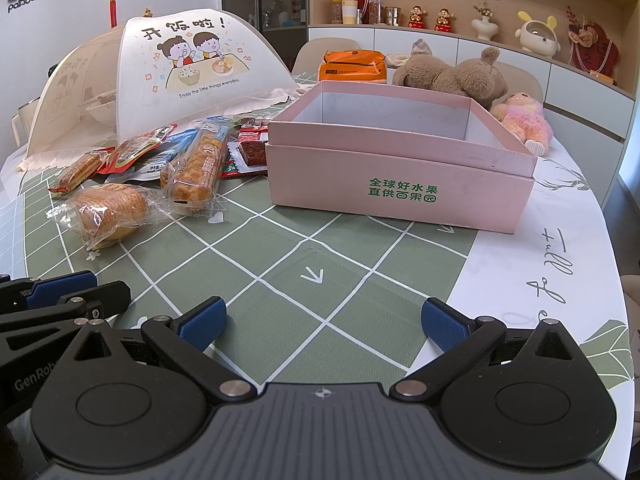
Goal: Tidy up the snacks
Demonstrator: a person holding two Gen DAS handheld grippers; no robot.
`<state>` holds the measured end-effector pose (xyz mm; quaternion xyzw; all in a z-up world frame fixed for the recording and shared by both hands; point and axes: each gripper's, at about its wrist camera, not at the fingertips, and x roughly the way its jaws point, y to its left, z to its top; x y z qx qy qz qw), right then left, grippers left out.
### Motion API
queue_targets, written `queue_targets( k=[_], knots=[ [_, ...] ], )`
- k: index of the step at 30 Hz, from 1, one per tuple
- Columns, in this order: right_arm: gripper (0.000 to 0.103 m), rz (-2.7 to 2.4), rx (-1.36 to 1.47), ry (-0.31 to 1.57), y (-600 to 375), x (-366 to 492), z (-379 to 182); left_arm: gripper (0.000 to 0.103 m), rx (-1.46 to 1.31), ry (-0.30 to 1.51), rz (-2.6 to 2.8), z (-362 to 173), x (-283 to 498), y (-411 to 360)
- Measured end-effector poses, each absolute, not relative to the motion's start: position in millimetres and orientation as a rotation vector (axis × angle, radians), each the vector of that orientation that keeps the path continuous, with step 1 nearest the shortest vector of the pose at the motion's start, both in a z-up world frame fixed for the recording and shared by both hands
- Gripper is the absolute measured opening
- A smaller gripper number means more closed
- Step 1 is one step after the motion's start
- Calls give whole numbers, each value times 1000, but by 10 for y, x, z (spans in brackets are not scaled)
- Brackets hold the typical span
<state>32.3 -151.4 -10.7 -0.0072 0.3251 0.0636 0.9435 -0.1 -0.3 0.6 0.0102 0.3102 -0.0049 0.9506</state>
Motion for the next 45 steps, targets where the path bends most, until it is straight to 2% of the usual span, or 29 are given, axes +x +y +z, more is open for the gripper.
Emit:
queue_targets(
  k=[4,10,18,20,22,25,30,34,37,39,45],
  knots=[
    [103,138,-21,681,-1500,364,-100,31,14,630,-11,0,-3,5],
    [103,251,-86,895,-1490,568,35,31,-117,699,-76,138,40,197],
    [103,307,-143,1003,-1376,742,100,31,-184,623,-36,787,320,822],
    [95,354,-173,1018,-1303,871,150,31,-190,617,-5,852,521,1080],
    [95,338,-174,959,-1279,974,256,31,-173,592,73,891,741,1361],
    [95,330,-159,885,-1263,1119,473,31,-161,643,126,826,1179,1759],
    [95,412,-128,890,-1141,1279,679,31,-237,775,122,485,1794,2226],
    [95,518,-133,903,-960,1222,719,33,-185,822,20,343,1877,2235],
    [95,618,-159,898,-699,1221,711,45,-158,845,-3,268,1914,2234],
    [95,640,-188,885,-525,1267,675,49,-198,854,-1,240,1933,2289],
    [95,677,-202,926,-39,1496,379,49,-188,849,-19,229,1932,2259]
  ],
)
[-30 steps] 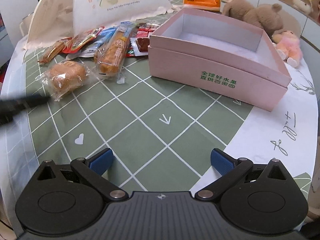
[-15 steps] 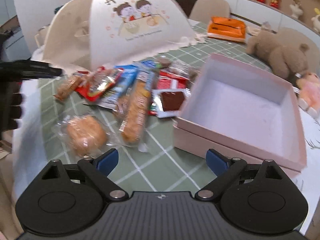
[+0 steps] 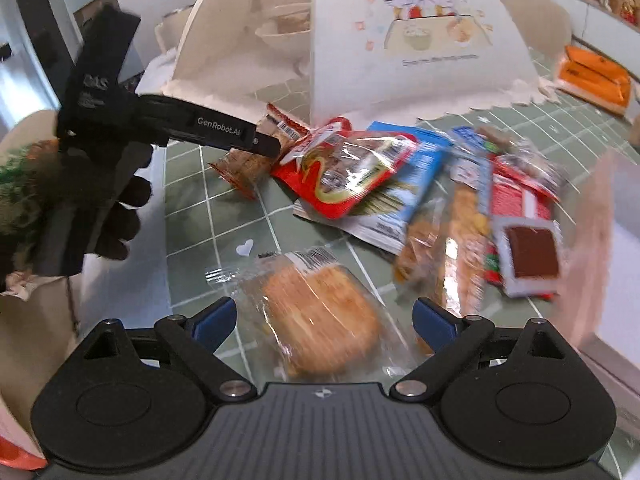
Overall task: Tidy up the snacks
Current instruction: 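Grasp the stick biscuit pack with the left tool while the right tool grasps the wrapped bread bun, then carry both packs over the pink box and open both tools to drop them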
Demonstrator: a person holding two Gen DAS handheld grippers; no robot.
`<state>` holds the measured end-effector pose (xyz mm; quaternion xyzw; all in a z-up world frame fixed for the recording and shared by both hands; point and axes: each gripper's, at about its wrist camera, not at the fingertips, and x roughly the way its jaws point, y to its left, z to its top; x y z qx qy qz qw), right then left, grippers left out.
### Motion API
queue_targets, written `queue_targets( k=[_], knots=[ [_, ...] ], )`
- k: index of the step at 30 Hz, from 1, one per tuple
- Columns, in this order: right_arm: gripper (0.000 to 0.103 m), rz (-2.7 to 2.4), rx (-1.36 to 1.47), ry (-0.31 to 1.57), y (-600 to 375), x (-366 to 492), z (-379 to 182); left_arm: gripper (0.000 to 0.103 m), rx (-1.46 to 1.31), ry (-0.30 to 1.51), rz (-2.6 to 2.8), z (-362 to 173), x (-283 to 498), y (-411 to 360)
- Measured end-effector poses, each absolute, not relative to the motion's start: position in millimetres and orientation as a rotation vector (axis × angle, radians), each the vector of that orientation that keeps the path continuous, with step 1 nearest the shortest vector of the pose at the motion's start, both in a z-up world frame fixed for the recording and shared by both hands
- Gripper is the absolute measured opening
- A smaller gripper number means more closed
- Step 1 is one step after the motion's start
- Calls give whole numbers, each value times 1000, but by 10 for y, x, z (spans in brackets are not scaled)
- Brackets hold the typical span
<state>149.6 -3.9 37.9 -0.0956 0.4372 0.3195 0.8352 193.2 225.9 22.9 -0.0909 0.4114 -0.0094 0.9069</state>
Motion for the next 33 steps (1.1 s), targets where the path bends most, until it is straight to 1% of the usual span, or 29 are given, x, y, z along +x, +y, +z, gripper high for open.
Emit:
queue_targets(
  k=[1,2,3,4,5,6,7,11,14,18,22,24,27,30,33],
  knots=[
    [95,688,-218,931,33,1493,352,48,-187,852,-25,219,1945,2251],
    [89,694,-229,936,76,1475,336,47,-187,856,-33,202,1970,2243],
    [83,695,-242,939,108,1452,327,44,-185,861,-38,180,1992,2227],
    [66,700,-257,951,127,1418,323,41,-169,855,-33,180,2008,2198],
    [60,708,-264,967,118,1377,330,40,-159,859,-32,186,2012,2174],
    [58,712,-260,977,86,1320,358,36,-166,860,-36,211,1997,2156],
    [57,713,-250,981,5,1247,405,26,-178,848,-49,246,1956,2136],
    [57,699,-210,954,-470,875,572,25,-147,777,-131,483,1575,1929],
    [57,631,-167,955,-948,599,629,25,-135,780,-216,591,1237,1673],
    [56,492,-135,931,-1537,304,721,25,-180,820,-407,745,772,1142],
    [57,374,-78,897,-2041,119,841,25,-177,772,-583,1040,617,539],
    [57,337,-61,872,-2194,67,894,25,-167,738,-615,1217,797,280],
    [57,298,-47,849,-2270,70,926,25,-182,695,-610,1319,1222,-25],
    [57,297,-16,831,-2298,86,961,25,-258,723,-569,1197,1823,-328],
    [56,287,4,828,-2281,159,1005,27,-339,790,-519,919,2397,-538]
  ],
)
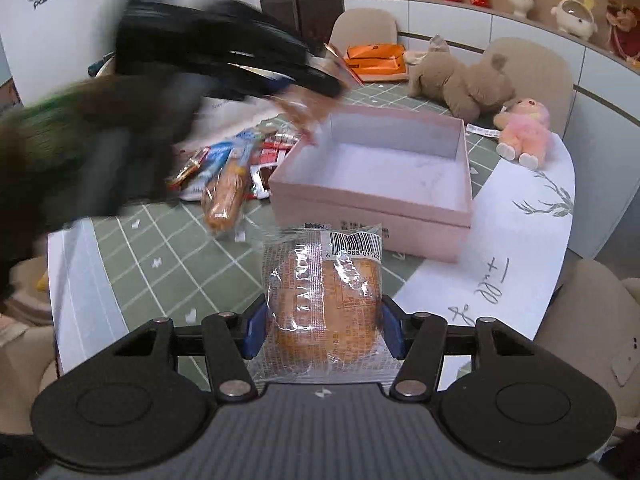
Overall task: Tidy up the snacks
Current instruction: 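Carry both packs over the pink box and open both tools to drop them, then grasp the blueberry lollipop with the left tool and lift it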
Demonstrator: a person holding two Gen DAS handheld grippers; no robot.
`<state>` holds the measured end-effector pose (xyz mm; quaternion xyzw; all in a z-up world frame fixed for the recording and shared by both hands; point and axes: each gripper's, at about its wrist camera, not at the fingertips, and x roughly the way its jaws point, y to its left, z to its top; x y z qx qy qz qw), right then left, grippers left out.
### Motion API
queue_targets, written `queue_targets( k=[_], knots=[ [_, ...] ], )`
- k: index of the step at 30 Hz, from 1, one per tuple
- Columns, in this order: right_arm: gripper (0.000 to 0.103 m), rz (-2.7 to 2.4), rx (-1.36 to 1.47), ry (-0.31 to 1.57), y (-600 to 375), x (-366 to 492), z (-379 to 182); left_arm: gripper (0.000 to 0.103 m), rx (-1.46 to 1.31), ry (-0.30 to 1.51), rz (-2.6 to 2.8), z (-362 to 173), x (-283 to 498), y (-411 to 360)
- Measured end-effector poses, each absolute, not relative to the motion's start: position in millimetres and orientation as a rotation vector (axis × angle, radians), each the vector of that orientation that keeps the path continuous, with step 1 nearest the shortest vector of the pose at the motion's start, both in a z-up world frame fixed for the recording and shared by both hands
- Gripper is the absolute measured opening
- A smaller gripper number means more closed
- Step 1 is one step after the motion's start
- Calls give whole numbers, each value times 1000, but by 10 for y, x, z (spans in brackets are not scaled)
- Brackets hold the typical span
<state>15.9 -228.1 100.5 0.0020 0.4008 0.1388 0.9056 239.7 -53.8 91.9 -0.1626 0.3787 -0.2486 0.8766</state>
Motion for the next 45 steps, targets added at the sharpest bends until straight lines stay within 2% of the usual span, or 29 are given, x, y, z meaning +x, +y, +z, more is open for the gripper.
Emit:
queue_targets(
  k=[4,8,12,14,17,20,22,24,27,33,38,41,45],
  knots=[
    [56,217,-12,826,-2290,266,1080,27,-355,768,-387,678,2658,-459],
    [56,175,4,795,-2425,426,1186,27,-475,736,-393,687,2374,-77],
    [57,100,3,709,-2424,1025,1320,27,-476,682,-352,715,2040,284],
    [72,28,-6,654,-2403,1394,1343,27,-437,678,-327,722,1972,433],
    [71,46,26,710,-2302,1673,1329,27,-357,710,-313,721,1971,658],
    [71,289,107,775,-2041,1390,1203,27,-306,710,-307,713,1977,853],
    [67,420,103,847,-1821,1208,975,27,-319,719,-328,672,2032,921],
    [62,434,41,904,-1592,1170,722,27,-320,749,-379,616,2142,896],
    [62,330,5,914,-1474,1353,507,27,-214,770,-454,551,2371,657],
    [59,191,11,889,-1386,1629,441,27,-38,716,-448,528,3004,266],
    [60,209,64,878,-1307,1663,409,27,104,745,-505,436,3547,28],
    [67,204,128,881,-1251,1754,360,26,186,798,-576,293,3589,-34],
    [68,180,188,885,-1098,1869,247,29,253,816,-745,183,3260,42]
  ],
)
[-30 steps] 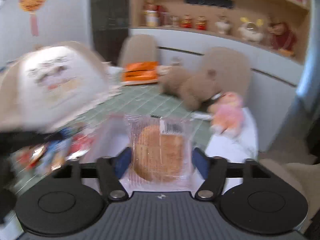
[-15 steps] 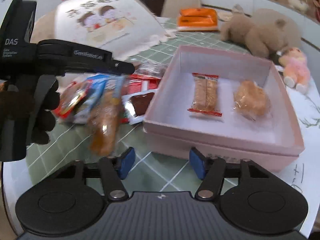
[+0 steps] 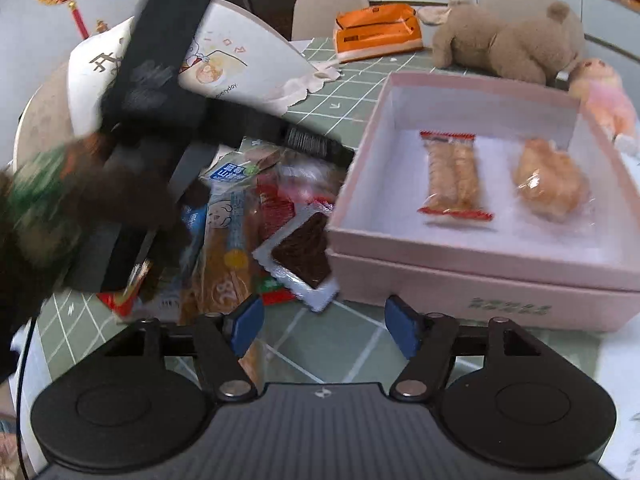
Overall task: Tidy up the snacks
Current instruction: 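Grasp the blueberry lollipop with the left tool and lift it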
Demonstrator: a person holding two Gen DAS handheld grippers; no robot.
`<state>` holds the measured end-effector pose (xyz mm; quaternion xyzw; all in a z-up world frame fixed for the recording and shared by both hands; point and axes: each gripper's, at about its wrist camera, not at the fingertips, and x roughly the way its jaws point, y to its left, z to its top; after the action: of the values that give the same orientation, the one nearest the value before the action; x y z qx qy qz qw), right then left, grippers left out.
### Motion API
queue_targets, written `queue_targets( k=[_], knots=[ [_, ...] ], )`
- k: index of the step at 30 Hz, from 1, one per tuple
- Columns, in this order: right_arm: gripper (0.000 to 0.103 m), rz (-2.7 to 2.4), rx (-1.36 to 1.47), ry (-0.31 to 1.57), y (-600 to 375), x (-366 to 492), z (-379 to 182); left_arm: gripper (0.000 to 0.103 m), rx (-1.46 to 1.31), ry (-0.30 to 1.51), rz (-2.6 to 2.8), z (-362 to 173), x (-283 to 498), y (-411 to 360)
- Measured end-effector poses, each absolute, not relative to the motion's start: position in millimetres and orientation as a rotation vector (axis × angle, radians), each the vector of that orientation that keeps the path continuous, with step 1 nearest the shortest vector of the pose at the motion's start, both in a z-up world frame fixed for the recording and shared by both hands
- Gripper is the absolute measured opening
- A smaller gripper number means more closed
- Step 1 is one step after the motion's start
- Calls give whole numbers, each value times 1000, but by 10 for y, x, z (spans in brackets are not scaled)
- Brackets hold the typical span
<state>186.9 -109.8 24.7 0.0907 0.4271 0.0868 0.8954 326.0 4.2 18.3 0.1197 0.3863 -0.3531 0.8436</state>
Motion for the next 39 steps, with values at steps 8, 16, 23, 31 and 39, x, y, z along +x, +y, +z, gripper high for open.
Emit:
queue_targets(
  k=[8,16,23,31,39],
  knots=[
    [58,289,118,897,-828,1872,197,27,91,931,-889,188,2534,461],
    [48,348,-8,932,-924,1260,197,25,-110,880,-719,432,2290,872],
    [48,269,28,943,-1077,1116,221,26,-128,822,-358,424,3115,816],
    [76,257,-50,927,-937,969,169,31,178,900,-336,110,3438,371],
    [94,252,-93,910,-792,873,101,34,166,921,-425,98,3516,267]
  ],
)
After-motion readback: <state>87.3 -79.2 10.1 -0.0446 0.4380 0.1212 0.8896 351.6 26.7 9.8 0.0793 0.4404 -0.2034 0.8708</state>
